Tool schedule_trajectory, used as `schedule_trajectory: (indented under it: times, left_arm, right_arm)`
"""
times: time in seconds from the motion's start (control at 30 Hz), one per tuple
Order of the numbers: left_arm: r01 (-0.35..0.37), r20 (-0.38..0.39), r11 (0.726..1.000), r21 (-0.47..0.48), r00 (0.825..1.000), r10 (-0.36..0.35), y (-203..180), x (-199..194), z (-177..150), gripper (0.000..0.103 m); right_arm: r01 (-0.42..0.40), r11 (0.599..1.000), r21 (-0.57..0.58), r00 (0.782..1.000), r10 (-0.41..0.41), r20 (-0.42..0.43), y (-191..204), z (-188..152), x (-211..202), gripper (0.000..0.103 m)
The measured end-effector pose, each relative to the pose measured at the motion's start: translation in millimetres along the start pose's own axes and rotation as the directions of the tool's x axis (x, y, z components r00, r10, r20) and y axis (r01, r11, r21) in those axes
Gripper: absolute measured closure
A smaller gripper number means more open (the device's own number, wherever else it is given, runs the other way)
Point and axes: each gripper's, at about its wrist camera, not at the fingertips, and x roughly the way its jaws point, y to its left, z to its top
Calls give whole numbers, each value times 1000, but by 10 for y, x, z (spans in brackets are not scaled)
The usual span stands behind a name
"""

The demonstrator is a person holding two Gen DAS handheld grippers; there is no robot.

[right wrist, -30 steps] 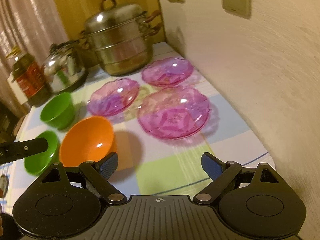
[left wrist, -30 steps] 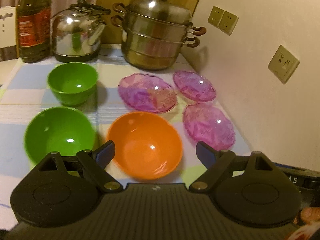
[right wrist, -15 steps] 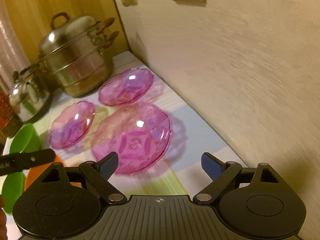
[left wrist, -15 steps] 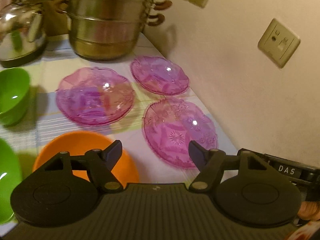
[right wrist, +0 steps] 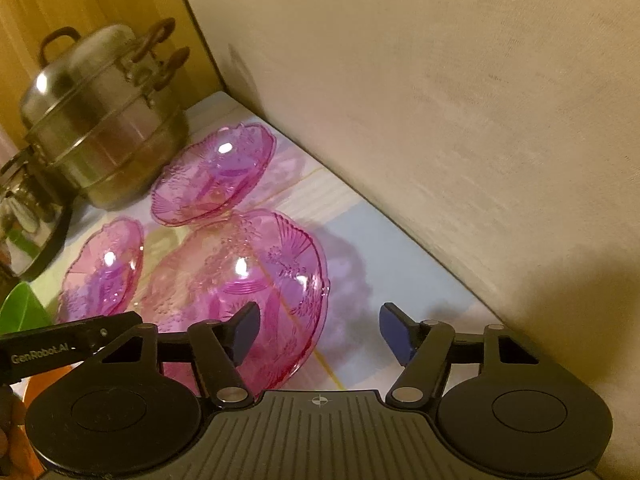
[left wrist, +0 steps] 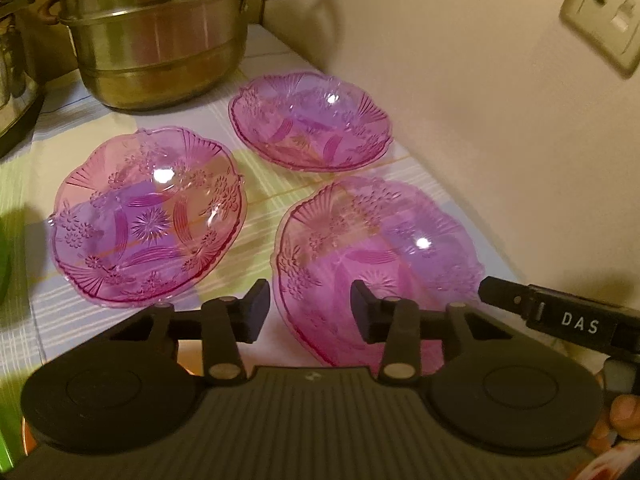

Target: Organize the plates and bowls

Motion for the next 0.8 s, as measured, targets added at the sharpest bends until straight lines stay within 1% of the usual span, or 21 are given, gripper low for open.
schedule_trajectory:
  times: [0.13, 0.2, 0.37, 0.5, 0.63, 0.8]
  left_arm:
    - [-32, -25, 999, 34, 999, 33, -7, 151, 48, 67]
    - [-44, -28, 998, 44, 999, 46, -2, 196, 69, 70]
    - [-50, -36, 998, 47, 998, 52, 19, 249, 94, 77]
    - [-47, -56, 998, 48, 997, 50, 20, 297, 109, 80]
    - [-45, -69, 998, 38, 996, 48, 43, 337, 109, 80]
    - [-40, -89, 999, 27, 995, 42, 61, 391, 96, 83]
  right_arm:
    - [7, 1000, 1, 1000, -7, -18, -11, 22, 131, 43]
    - [7, 1000, -4, 1000, -7, -28, -5, 27, 181, 46]
    - [8, 1000, -19, 998, -9, -59, 20, 33, 287, 55]
    - [5, 1000, -23, 997, -6, -73, 30, 17, 324, 63]
    - [20, 1000, -19, 997, -21, -75, 21, 14, 335, 68]
    - [22, 999, -29, 996, -24, -81, 39, 2, 346, 84]
